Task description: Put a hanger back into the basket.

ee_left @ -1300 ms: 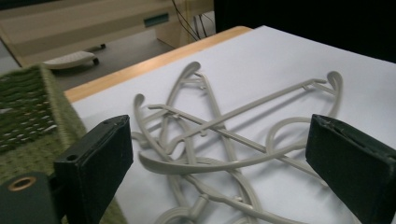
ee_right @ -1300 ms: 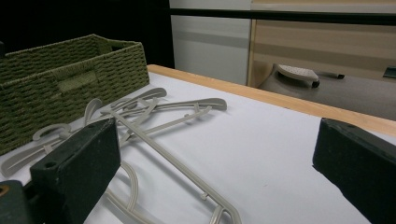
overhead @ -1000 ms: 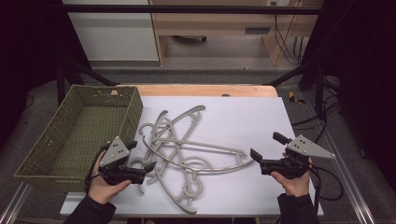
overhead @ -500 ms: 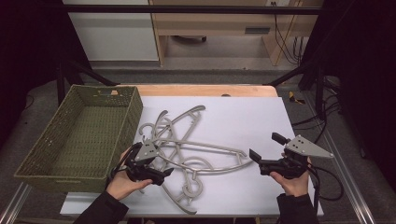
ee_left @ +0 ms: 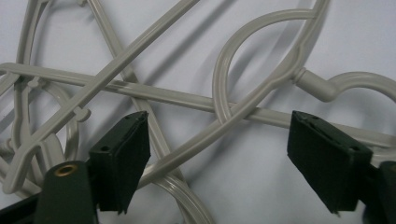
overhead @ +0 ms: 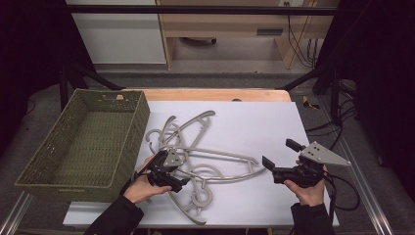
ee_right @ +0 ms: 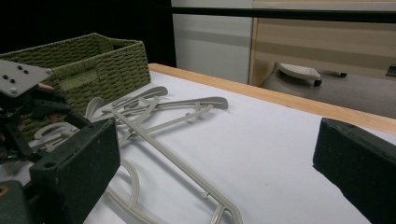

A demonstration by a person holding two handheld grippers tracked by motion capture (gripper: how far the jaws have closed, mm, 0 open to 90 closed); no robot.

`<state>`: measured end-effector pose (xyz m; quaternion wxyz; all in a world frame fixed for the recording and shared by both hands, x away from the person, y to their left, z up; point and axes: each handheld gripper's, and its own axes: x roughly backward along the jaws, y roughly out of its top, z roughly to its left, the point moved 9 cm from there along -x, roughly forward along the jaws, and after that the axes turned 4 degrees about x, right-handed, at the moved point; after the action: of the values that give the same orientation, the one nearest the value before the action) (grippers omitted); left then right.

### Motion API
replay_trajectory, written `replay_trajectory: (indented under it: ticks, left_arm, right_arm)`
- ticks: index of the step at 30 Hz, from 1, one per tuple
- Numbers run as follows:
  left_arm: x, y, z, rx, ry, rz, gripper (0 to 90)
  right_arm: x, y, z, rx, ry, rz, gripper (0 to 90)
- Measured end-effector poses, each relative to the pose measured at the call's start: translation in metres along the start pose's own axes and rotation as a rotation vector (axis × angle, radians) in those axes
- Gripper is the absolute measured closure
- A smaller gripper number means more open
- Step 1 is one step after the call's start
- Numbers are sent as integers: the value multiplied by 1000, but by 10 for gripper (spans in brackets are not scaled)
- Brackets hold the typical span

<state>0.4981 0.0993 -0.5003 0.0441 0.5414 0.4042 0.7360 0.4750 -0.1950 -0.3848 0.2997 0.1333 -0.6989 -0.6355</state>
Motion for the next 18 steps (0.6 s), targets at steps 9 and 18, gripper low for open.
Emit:
replay_trajectory:
  ticks: [9, 18]
  left_arm:
    - [-16, -2, 2, -22, -13, 49, 384]
    - [-20, -7, 0, -55, -24, 83, 467]
  right_arm:
    - [0, 0, -1, 1, -3, 0, 10]
    - [-2, -2, 1, 4, 2, 17, 11]
